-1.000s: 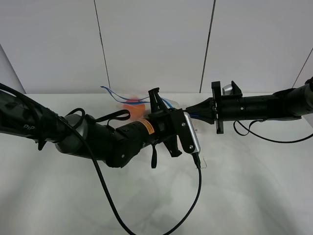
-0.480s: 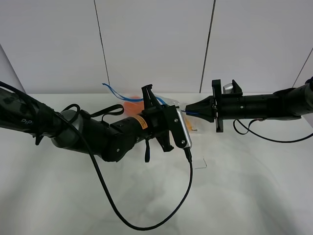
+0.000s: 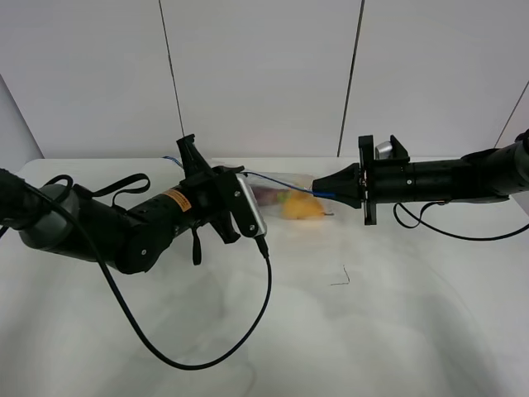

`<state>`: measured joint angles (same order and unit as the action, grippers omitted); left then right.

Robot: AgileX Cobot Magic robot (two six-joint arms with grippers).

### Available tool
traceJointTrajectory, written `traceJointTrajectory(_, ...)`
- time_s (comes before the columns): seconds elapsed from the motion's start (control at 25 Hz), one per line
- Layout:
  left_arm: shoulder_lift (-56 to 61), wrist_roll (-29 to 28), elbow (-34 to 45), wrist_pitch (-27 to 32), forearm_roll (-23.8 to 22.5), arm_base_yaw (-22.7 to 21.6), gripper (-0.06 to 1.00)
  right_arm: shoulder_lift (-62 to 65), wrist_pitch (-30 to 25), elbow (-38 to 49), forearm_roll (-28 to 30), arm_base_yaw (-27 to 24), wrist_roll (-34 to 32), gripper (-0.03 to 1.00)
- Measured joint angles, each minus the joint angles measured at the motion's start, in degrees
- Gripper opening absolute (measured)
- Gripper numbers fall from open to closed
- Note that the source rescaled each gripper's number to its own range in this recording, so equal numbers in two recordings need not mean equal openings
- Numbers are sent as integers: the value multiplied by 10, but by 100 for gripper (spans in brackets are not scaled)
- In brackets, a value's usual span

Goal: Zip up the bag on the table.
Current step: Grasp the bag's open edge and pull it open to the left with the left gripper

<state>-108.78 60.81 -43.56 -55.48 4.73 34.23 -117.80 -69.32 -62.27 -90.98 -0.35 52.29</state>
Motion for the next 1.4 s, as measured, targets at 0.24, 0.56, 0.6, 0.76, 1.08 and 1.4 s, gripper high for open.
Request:
traceJointTrajectory(0.24, 0, 0, 30, -26, 14, -39, 0, 0, 0, 0, 4, 0, 0, 0)
traceJointTrajectory(0.56, 1, 0, 47, -35, 19, -110, 0, 0, 0, 0, 4, 0, 0, 0)
traceJointTrajectory(0.6, 1, 0, 47, -37, 19, -121, 0, 0, 0, 0, 4, 0, 0, 0)
traceJointTrajectory(0.76, 1, 0, 47, -38, 20, -155, 0, 0, 0, 0, 4, 0, 0, 0)
traceJointTrajectory(1.08, 1, 0, 51, -38, 12, -162, 0, 0, -1, 0, 3, 2, -1, 0)
traceJointTrajectory(1.4, 1, -40, 51, -39, 46, -172, 24, 0, 1, 0, 7, 0, -2, 0)
